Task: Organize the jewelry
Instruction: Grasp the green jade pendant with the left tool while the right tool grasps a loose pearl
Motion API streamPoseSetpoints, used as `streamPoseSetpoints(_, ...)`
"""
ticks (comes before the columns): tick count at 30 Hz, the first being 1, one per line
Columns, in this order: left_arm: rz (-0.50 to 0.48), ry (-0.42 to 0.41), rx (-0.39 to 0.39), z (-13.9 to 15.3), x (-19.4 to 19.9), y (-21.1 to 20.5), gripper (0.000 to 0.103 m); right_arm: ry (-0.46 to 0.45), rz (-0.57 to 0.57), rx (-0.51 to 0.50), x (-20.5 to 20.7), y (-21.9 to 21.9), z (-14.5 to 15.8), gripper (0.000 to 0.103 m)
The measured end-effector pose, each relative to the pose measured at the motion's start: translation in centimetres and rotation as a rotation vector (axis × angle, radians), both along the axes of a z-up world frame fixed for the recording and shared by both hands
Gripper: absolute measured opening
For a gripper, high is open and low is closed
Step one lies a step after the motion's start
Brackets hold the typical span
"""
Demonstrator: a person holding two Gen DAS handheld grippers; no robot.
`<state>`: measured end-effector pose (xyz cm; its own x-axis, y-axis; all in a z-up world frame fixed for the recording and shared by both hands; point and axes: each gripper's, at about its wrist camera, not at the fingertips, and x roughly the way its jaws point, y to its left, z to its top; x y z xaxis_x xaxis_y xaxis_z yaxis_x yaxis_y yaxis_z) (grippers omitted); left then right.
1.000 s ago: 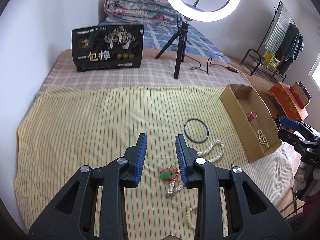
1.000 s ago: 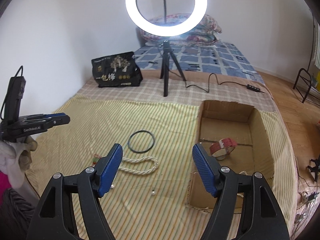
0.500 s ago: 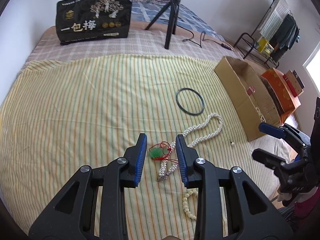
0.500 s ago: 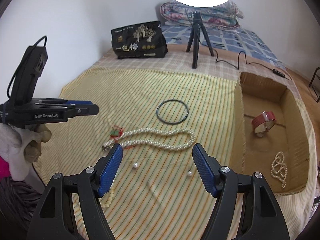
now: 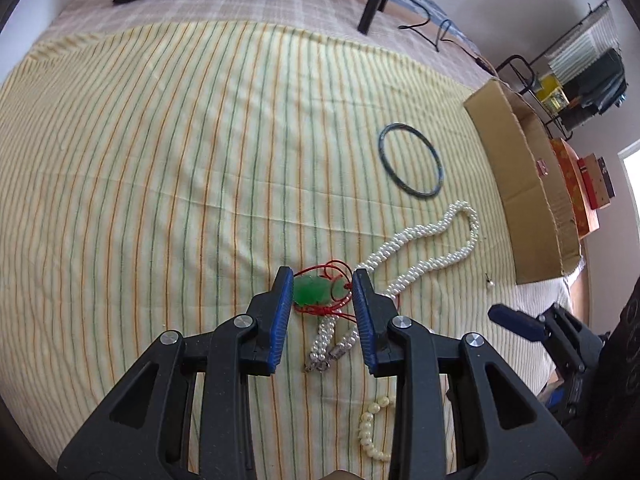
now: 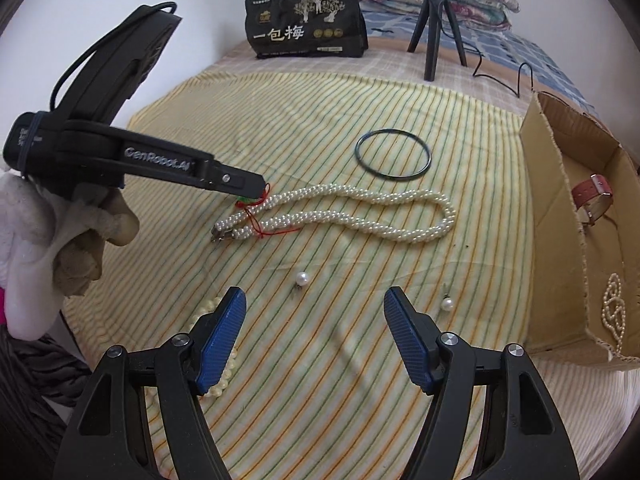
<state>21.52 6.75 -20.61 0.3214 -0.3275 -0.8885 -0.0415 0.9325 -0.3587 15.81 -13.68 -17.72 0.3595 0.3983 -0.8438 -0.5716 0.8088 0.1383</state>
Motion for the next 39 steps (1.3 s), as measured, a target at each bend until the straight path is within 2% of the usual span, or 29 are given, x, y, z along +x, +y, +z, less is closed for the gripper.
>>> streamPoseSetpoints(6, 0.024, 0.021, -0.006, -0.2, 0.4, 0.0, 0.031, 0.006, 0.011, -0.002, 0.1, 0.5, -0.2, 0.069)
streamPoseSetpoints(8, 0.023, 0.025, -0.012, -0.2, 0.7, -0.3, 0.039, 0.008, 0.015, -0.004, 0.2, 0.6, -0.3, 0.069)
streamPoseSetpoints(9, 0.023, 0.023, -0.014, -0.2, 0.7, -0.4, 0.040, 0.009, 0.016, -0.007, 0.1, 0.6, -0.4, 0.069)
streamPoseSetpoints(18, 0.021, 0.038, 0.051, -0.4, 0.9, -1.2, 0.041, 0.012, 0.026, -0.021, 0.1, 1.0, -1.0, 0.068)
streamPoseSetpoints(20, 0.027, 0.037, 0.055, -0.4, 1.1, -1.3, 0.041, 0.015, 0.033, -0.026, 0.0, 1.1, -1.1, 0.058)
streamPoseSetpoints(24, 0.019, 0.030, 0.072, -0.5, 0.9, -1.4, 0.041, 0.013, 0.035, -0.030, 0.1, 1.5, -1.4, 0.052)
streamPoseSetpoints(26, 0.014, 0.024, 0.083, -0.5, 1.1, -1.6, 0.041, 0.017, 0.035, -0.029, 0.3, 1.7, -1.6, 0.046)
streamPoseSetpoints(28, 0.015, 0.020, 0.085, -0.5, 1.1, -1.6, 0.040, 0.019, 0.037, -0.024, 0.4, 1.9, -1.8, 0.045)
streamPoseSetpoints(30, 0.023, 0.014, 0.089, -0.5, 1.3, -1.5, 0.031, 0.015, 0.037, -0.027, 0.5, 2.1, -1.9, 0.044)
streamPoseSetpoints(36, 0.023, 0.003, 0.098, -0.4, 1.1, -1.2, 0.031, 0.004, 0.038, -0.040, 0.8, 2.5, -2.3, 0.032)
streamPoseSetpoints(39, 0.027, -0.005, 0.108, -0.3, 1.0, -1.2, 0.030, -0.005, 0.036, -0.050, 1.0, 2.6, -2.3, 0.023)
